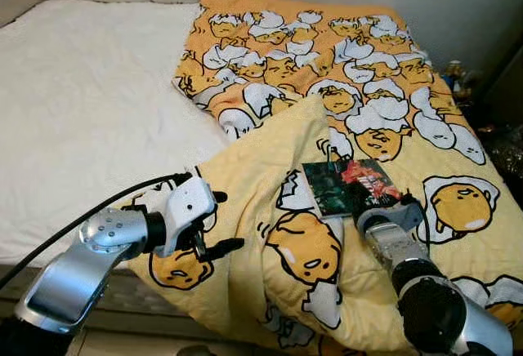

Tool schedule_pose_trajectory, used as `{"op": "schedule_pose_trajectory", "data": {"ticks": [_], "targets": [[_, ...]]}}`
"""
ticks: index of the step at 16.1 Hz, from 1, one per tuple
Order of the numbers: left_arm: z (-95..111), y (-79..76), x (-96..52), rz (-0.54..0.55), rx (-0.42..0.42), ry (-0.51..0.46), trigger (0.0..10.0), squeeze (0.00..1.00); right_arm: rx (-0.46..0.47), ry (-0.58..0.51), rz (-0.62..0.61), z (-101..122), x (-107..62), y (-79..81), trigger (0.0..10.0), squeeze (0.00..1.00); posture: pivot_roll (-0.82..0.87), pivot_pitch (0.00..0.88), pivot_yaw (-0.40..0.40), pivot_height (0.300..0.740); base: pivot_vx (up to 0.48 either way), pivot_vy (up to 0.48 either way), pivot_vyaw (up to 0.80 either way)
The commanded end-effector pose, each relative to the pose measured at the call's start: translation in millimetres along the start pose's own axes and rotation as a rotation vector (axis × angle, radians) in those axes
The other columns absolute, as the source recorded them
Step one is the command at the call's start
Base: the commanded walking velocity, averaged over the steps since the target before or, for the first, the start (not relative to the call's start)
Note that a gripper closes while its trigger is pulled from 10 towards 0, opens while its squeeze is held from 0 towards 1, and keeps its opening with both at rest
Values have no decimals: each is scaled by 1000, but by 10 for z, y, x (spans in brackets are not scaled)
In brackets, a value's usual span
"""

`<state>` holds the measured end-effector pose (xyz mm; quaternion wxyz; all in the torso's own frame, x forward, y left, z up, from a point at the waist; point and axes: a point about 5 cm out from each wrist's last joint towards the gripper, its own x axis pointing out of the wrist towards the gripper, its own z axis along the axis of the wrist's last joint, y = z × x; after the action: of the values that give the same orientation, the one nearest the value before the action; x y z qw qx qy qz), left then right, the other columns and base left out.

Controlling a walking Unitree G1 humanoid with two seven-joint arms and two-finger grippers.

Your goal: Clean up the room

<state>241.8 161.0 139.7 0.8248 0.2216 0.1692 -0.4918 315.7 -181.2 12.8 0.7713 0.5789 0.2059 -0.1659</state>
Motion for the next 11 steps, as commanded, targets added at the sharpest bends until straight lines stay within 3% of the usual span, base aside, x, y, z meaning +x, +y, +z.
{"op": "schedule_pose_trajectory", "data": {"ticks": [1, 6, 8, 9, 11], "targets": [[22, -25, -24, -21, 5, 4, 10000, 0, 23, 20, 57, -51, 31, 156, 10000, 0, 161, 0, -27, 740, 0, 0, 0], [80, -31, -77, -39, 13, 5, 10000, 0, 78, -13, 70, -75, 32, 154, 10000, 0, 206, 0, -25, 740, 0, 0, 0], [114, -47, -80, -41, 14, -1, 10000, 0, 27, -31, -8, -79, 17, 41, 9804, 0, 229, 39, -25, 740, 0, 0, 0], [145, -78, -81, -46, 13, -8, 10000, 0, 32, -46, -50, -85, -7, -72, 10000, 0, 249, 73, -20, 740, 0, 0, 0], [162, -116, -100, -56, 8, -11, 10000, 0, 64, -68, -51, -80, -15, -100, 10000, 0, 261, 94, -16, 740, 0, 0, 0]]}}
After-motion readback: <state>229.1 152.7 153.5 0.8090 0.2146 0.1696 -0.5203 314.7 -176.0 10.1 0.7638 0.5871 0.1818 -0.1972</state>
